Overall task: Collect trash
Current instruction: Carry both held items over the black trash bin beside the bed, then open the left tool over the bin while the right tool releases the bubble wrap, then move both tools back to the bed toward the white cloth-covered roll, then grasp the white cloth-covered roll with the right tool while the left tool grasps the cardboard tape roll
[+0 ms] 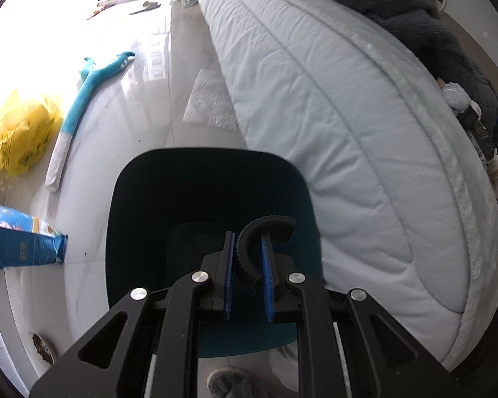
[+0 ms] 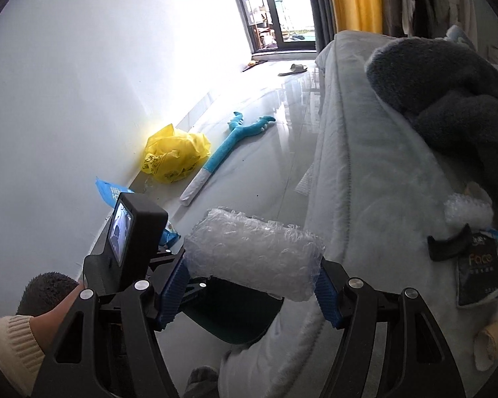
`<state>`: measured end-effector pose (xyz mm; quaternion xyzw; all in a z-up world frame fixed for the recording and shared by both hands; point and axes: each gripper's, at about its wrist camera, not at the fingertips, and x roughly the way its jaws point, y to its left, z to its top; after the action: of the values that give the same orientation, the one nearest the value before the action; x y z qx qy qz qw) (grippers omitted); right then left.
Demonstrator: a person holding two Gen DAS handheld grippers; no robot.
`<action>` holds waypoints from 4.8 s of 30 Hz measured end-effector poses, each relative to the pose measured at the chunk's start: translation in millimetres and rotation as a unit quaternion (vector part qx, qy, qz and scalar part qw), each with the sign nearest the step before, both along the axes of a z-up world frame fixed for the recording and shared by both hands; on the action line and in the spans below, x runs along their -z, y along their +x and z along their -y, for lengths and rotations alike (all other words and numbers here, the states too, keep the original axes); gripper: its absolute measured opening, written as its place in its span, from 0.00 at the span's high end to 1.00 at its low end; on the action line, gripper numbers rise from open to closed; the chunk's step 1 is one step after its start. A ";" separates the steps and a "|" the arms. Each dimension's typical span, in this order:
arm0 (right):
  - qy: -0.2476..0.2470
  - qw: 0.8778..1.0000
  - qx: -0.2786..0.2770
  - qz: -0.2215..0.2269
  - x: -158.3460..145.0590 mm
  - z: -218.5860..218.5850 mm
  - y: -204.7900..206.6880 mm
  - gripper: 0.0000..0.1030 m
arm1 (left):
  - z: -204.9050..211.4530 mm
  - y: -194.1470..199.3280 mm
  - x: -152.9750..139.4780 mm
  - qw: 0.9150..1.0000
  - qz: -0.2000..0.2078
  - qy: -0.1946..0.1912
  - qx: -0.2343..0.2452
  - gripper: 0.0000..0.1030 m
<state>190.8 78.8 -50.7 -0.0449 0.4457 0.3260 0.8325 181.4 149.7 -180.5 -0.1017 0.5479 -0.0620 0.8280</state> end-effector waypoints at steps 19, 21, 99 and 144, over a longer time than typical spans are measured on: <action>-0.033 0.996 -0.029 -0.078 54.9 -65.1 22.7 0.34 | -57.8 -23.2 16.1 0.996 -0.066 -0.033 -0.049 0.63; -0.037 0.995 -0.031 -0.082 60.9 -71.8 23.5 0.34 | -64.0 -26.7 7.8 0.997 -0.050 -0.031 -0.055 0.57; -0.019 0.999 0.042 0.000 2.9 34.1 8.9 0.12 | 9.9 -70.6 -190.0 0.943 0.329 0.035 -0.031 0.05; 0.157 0.950 0.260 -0.070 13.4 306.2 23.6 0.12 | 246.2 -27.5 -135.6 0.929 0.293 -0.024 0.226 0.06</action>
<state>214.4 -227.4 -64.1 0.2262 0.4424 0.1667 0.8516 153.9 -96.4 -44.9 0.0276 0.2879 -0.2883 0.9128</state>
